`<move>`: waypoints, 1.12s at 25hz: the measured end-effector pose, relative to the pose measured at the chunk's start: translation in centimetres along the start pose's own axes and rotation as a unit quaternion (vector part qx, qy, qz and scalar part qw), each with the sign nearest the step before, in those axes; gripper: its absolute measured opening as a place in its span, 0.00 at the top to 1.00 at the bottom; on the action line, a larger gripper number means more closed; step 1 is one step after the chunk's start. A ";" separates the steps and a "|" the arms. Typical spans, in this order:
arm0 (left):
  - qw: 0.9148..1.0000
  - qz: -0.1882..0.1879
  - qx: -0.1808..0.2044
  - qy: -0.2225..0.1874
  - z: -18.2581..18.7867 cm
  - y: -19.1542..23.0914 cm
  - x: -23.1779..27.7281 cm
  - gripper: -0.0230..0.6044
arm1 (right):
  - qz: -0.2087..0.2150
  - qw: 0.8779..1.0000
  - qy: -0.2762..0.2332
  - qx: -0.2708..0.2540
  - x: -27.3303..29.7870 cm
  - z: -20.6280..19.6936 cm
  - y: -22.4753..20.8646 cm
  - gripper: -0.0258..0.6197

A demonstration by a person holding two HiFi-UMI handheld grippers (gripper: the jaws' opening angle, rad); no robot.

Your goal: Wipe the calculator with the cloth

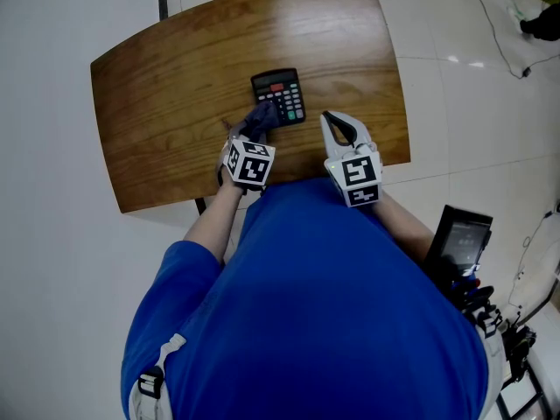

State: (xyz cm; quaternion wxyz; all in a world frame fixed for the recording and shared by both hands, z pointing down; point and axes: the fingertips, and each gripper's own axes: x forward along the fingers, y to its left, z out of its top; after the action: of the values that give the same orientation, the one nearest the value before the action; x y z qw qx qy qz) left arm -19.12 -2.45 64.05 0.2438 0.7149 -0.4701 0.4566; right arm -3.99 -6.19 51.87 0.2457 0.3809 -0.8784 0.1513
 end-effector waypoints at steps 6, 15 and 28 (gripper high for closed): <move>1.000 -0.008 -0.002 -0.016 0.4 -0.5 -0.3 0.87 | -0.013 1.000 -0.003 -0.004 -0.5 0.3 0.5 0.96; 0.994 -0.032 -0.064 -0.082 -2.3 0.1 -4.5 0.87 | -0.046 0.999 0.008 -0.003 -2.9 -0.3 4.2 0.96; 0.973 0.010 -0.126 -0.192 -2.5 -3.0 -9.8 0.87 | 0.009 0.999 -0.032 -0.033 -4.4 -1.8 6.3 0.96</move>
State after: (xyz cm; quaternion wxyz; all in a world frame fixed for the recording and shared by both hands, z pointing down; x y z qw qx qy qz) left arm -18.88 5.20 56.78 0.2324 0.7479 -0.5691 0.2506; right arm -5.52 1.46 50.42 0.2288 0.3692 -0.8937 0.1122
